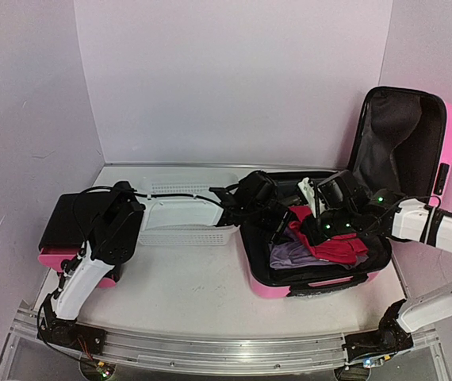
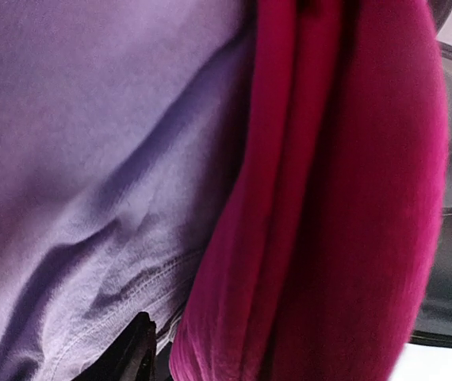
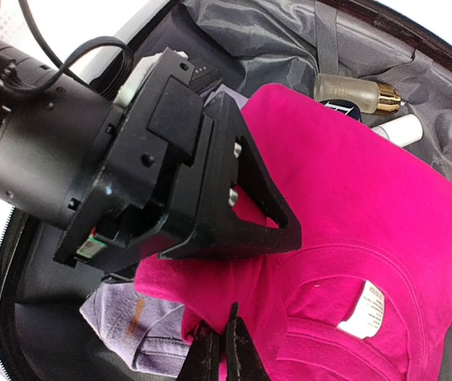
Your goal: Open, take out, and arrange the luggage
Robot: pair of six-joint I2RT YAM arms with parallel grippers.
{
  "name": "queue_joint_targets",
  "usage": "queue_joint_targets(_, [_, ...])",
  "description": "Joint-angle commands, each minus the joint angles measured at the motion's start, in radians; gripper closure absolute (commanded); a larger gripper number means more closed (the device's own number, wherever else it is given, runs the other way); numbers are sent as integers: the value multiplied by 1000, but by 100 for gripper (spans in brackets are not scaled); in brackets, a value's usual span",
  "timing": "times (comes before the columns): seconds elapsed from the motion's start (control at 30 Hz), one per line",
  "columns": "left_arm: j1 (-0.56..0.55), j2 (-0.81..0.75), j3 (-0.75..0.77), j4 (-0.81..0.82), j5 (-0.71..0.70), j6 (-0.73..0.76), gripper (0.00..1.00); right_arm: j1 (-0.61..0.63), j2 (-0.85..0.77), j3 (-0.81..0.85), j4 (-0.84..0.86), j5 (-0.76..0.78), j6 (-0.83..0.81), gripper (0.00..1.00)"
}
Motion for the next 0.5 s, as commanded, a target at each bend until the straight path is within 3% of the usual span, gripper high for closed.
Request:
queue_joint_targets(0.0, [7,19,50,-29,-55,66,51,-5,-45,-6,53,-10,-9,100])
queue_joint_targets(0.27, [18,47,114,-28,-68,135,55,-5,-79,-25,52,-12,-6,100])
queue_joint_targets(0.47, [29,69,156,-24,-72,167,64,-5,-89,-31,50,-15,-2,100])
